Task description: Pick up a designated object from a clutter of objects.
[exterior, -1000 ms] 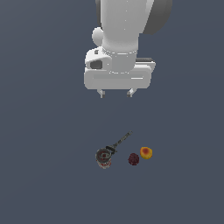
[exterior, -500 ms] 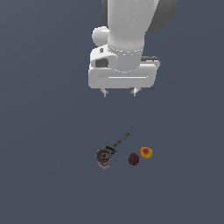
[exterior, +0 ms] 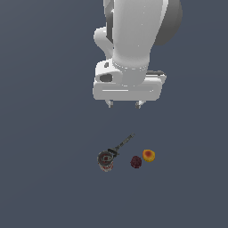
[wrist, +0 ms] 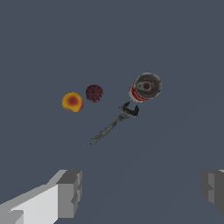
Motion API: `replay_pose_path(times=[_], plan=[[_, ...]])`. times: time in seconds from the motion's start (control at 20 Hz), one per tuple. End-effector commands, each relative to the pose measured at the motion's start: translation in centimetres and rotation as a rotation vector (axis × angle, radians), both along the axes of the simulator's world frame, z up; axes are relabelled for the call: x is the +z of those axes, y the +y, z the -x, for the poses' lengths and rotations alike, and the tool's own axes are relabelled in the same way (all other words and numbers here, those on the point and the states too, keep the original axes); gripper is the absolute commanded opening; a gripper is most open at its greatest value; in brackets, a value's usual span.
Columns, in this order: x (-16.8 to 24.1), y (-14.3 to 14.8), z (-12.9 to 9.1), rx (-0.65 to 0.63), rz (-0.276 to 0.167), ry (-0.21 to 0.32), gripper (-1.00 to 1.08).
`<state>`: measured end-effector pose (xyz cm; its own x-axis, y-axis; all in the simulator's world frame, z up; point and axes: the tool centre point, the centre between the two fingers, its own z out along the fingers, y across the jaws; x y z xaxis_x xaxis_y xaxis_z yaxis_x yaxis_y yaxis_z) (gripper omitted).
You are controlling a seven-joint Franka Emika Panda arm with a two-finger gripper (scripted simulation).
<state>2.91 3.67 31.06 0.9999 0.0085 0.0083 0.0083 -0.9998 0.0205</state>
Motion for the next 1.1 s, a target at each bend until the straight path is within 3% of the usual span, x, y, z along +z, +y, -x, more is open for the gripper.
replay_pose_path(times=[0.0, 0.65, 1.05], plan=[[-1.1, 0.4, -1.0, -0.027, -0.005, 0.001, 1.00], [-11.2, 3.8, -7.2, -0.243, -0.027, 0.005, 1.00], [-18.1, 5.8, -9.7, -0.369, -0.027, 0.006, 1.00]])
